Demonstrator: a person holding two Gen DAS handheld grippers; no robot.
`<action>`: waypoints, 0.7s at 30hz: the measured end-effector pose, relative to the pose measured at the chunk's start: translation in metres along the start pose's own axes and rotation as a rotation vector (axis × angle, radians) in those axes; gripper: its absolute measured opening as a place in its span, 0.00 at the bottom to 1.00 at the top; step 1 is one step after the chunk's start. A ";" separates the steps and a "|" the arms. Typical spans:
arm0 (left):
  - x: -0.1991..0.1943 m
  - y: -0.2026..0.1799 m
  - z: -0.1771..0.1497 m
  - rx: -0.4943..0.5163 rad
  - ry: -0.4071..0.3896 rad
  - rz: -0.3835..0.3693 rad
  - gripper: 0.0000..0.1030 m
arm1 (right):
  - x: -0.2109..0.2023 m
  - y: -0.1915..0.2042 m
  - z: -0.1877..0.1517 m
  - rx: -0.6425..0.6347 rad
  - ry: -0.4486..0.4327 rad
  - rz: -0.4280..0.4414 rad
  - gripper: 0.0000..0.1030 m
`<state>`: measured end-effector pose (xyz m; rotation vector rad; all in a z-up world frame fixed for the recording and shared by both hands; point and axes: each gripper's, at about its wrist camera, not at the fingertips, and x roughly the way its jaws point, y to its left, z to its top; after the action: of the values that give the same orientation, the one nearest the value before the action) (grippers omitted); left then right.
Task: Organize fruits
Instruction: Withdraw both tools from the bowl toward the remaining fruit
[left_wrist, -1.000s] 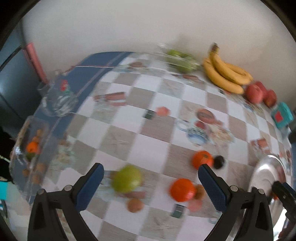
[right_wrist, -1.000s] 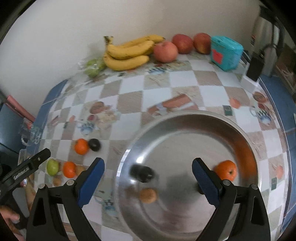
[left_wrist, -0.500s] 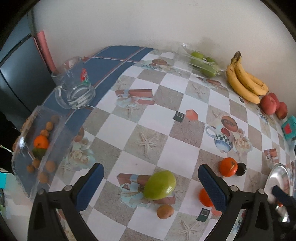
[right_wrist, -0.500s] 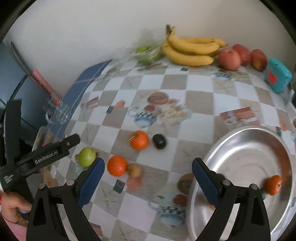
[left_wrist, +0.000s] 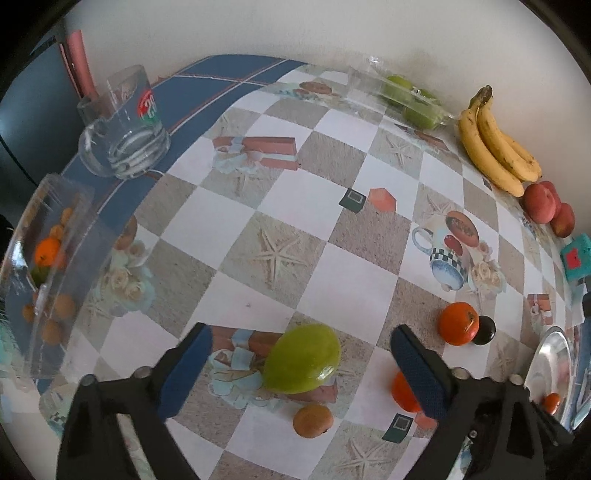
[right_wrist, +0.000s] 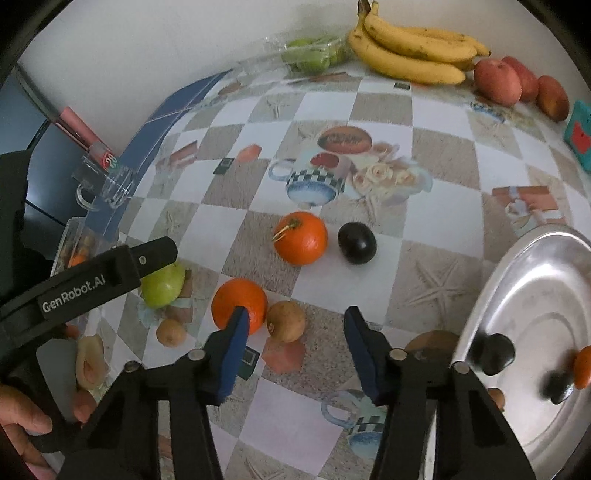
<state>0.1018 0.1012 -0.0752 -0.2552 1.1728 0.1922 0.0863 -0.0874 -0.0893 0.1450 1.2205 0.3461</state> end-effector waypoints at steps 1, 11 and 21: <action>0.002 0.000 0.000 -0.003 0.004 -0.003 0.90 | 0.002 0.000 0.000 0.003 0.004 0.003 0.45; 0.012 -0.002 0.000 -0.023 0.057 -0.043 0.65 | 0.005 -0.003 0.002 0.034 0.002 0.054 0.34; 0.016 0.000 0.000 -0.042 0.068 -0.023 0.47 | 0.008 -0.002 0.000 0.015 0.027 0.040 0.33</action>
<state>0.1078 0.1012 -0.0897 -0.3138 1.2337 0.1891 0.0891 -0.0864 -0.0964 0.1778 1.2480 0.3748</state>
